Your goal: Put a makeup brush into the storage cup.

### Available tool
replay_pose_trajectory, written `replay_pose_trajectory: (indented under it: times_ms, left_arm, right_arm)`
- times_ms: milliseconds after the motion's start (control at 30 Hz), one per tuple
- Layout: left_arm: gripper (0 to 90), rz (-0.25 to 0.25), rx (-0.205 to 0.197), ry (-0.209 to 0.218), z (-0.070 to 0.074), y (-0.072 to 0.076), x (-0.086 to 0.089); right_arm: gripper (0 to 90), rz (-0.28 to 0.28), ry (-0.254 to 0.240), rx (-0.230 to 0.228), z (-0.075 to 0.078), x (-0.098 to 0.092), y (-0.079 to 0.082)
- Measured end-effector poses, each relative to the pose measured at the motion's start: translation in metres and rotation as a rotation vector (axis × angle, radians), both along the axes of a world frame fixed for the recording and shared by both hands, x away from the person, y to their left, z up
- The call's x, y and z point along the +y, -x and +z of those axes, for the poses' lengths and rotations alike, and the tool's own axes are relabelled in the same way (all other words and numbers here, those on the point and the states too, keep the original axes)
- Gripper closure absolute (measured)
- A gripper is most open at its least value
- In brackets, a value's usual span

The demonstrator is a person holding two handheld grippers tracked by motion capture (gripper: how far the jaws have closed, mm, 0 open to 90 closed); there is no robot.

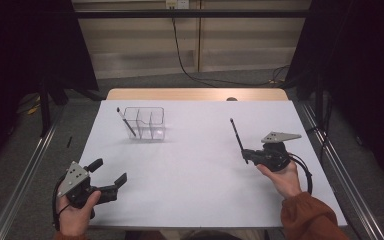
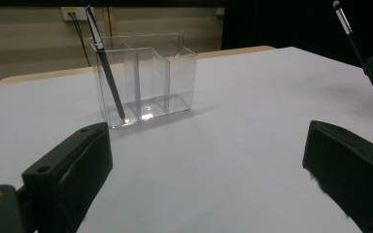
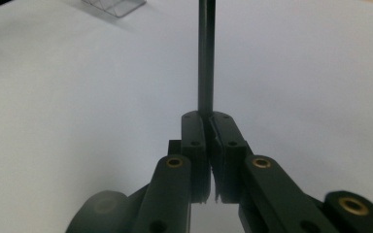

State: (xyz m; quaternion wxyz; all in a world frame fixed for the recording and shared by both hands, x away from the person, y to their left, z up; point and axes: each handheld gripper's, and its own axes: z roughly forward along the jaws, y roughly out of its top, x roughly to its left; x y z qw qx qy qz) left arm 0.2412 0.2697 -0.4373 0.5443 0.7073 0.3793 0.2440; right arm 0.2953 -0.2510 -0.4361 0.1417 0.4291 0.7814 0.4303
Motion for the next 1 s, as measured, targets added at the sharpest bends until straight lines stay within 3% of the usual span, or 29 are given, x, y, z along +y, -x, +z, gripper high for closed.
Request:
replay_pose_trajectory:
  times_ms: [367,1000]
  left_arm:
    - [3.9,-0.001,-0.005,0.003,0.000,0.000,0.000]
    - [3.9,-0.016,-0.018,0.023,0.004,0.000,-0.007]
  right_arm:
    - [84.7,0.037,-0.098,-0.117,0.004,-0.001,0.008]
    - [84.7,0.080,-0.171,-0.134,0.009,0.012,0.012]
